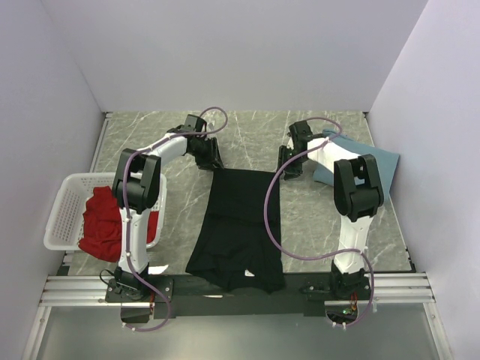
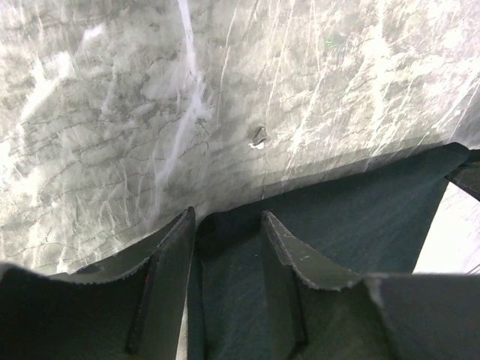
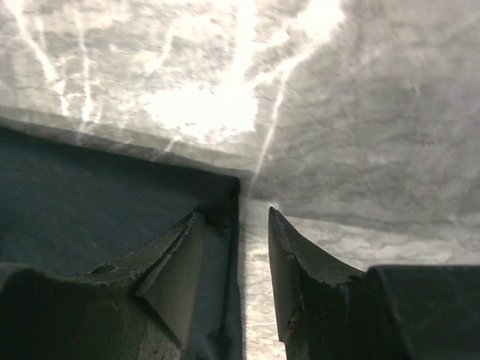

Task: Fold and stack the t-shirts
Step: Fold the tshirt

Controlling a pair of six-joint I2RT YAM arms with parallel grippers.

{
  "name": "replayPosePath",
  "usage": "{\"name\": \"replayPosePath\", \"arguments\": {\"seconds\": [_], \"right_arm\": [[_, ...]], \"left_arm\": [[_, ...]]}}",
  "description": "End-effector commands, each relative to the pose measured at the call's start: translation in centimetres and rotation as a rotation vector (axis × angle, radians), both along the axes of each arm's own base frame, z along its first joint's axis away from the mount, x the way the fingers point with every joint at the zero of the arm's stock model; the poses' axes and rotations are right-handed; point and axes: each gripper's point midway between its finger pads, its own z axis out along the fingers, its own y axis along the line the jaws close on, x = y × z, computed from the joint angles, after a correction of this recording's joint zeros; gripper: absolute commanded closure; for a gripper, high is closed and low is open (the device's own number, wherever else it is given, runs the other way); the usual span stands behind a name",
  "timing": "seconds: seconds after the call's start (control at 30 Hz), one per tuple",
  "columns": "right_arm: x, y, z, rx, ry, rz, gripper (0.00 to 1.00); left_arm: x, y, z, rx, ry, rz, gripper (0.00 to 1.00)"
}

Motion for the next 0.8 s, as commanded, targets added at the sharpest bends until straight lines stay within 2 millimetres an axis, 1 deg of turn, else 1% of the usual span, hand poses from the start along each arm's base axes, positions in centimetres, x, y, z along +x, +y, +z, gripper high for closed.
{"name": "replayPosePath", "arguments": {"seconds": [0.0, 0.13, 0.2, 0.3, 0.33, 0.4, 0.43, 0.47, 0.5, 0.53, 0.57, 0.6, 0.63, 0.67, 0.7, 0.73, 0.77], "right_arm": [[2.0, 1.0, 1.2, 0.046, -0.056, 0.034, 0.54], [2.1, 1.3, 0.9, 0.064, -0.048, 0.041, 0.55], [1.9, 1.3, 0.3, 0.062, -0.029, 0.043, 0.56], [1.6, 1.3, -0.5, 0.059, -0.001, 0.048, 0.62], [1.5, 1.3, -0.8, 0.059, 0.007, 0.049, 0.68], [1.4, 1.4, -1.1, 0.062, 0.016, 0.047, 0.75], [1.5, 1.3, -1.2, 0.065, 0.020, 0.044, 0.82], [1.6, 1.5, -1.2, 0.069, 0.022, 0.044, 0.85], [1.7, 1.5, -1.1, 0.071, 0.020, 0.043, 0.88], [2.1, 1.6, -1.0, 0.073, 0.019, 0.038, 0.94], [2.3, 1.6, -0.9, 0.074, 0.017, 0.035, 0.97], [2.9, 1.7, -0.3, 0.074, 0.005, 0.033, 1.00], [3.3, 1.5, -0.4, 0.070, 0.005, 0.023, 1.00], [3.7, 1.3, -0.2, 0.064, 0.001, 0.016, 1.00], [4.5, 1.4, 0.5, 0.064, -0.015, 0.012, 1.00], [4.8, 1.2, 0.3, 0.062, -0.007, -0.004, 1.00], [5.4, 1.0, 0.5, 0.061, -0.012, -0.015, 1.00]], "left_arm": [[0.4, -0.5, 0.8, -0.015, -0.010, -0.010, 0.55], [0.0, -0.4, 0.6, -0.017, 0.002, -0.012, 0.56], [-0.1, -0.5, 0.3, -0.019, 0.011, -0.013, 0.58], [-0.1, -0.5, 0.2, -0.023, 0.011, -0.013, 0.62], [0.0, -0.6, 0.2, -0.024, 0.011, -0.014, 0.64], [0.1, -0.6, 0.1, -0.025, 0.011, -0.014, 0.69], [0.3, -0.7, 0.2, -0.029, 0.005, -0.017, 0.72], [0.4, -0.6, 0.0, -0.028, 0.011, -0.018, 0.78], [0.5, -0.7, -0.1, -0.029, 0.011, -0.018, 0.82], [0.8, -0.8, -0.1, -0.033, 0.010, -0.017, 0.90], [1.0, -0.6, -0.2, -0.035, 0.009, -0.013, 0.94], [1.3, -0.7, -0.2, -0.039, 0.010, -0.011, 0.97], [1.9, -0.7, 0.2, -0.043, -0.005, -0.006, 1.00], [2.2, -0.6, -0.1, -0.046, 0.001, 0.001, 1.00], [2.5, -0.5, -0.1, -0.049, 0.000, 0.007, 1.00], [3.4, -0.7, 0.6, -0.059, -0.020, 0.011, 1.00], [3.9, -0.5, 0.3, -0.064, -0.018, 0.022, 1.00]]}}
